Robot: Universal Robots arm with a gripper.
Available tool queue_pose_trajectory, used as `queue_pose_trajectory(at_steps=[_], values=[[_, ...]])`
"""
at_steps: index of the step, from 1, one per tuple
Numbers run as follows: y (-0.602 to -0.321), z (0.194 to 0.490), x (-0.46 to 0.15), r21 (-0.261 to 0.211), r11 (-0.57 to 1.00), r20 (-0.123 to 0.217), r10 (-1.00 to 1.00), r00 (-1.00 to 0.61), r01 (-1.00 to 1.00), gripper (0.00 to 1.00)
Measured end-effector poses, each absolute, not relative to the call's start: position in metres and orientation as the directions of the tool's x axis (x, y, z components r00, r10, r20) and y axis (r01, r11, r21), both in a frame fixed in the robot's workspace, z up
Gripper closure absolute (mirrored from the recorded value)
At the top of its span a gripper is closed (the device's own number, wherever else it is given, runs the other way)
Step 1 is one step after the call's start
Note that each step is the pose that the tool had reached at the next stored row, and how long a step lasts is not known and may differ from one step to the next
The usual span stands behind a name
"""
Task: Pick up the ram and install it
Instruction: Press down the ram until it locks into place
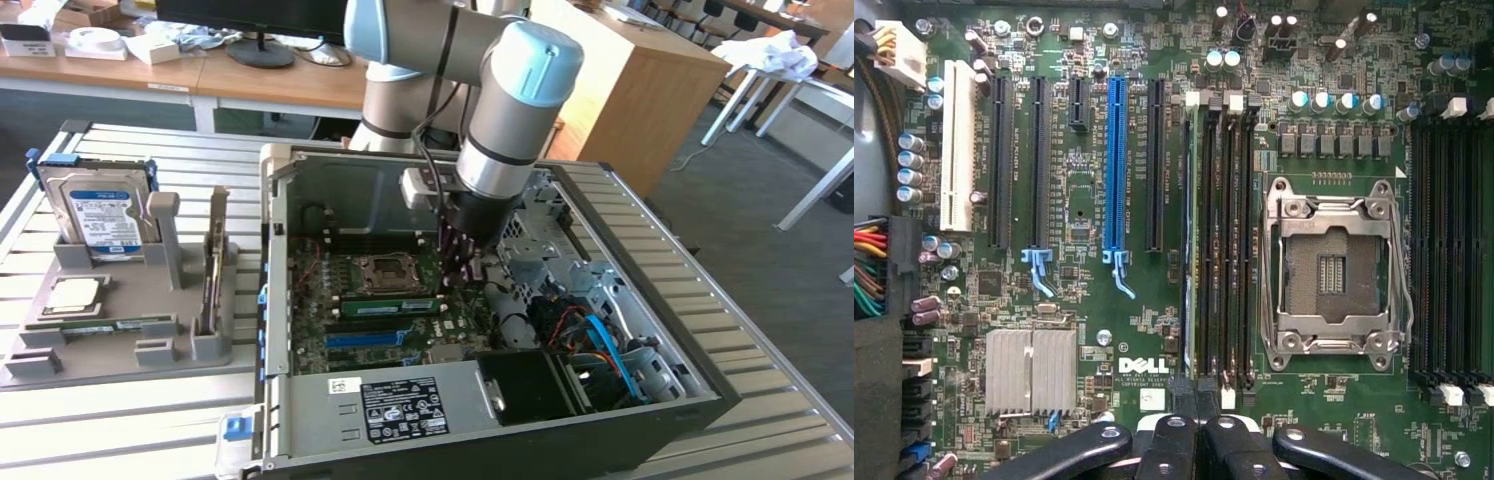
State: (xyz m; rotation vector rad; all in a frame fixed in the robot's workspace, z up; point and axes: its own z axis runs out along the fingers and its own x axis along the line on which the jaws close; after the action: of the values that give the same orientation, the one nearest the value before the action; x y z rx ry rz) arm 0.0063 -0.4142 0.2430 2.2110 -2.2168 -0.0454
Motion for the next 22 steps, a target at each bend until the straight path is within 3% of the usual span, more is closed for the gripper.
queue_pose_trajectory(at_steps=[22], values=[[-0.4142, 0.2338, 0.0069, 0.028, 0.002, -0.013, -1.000, -0.003, -1.000, 0.90]])
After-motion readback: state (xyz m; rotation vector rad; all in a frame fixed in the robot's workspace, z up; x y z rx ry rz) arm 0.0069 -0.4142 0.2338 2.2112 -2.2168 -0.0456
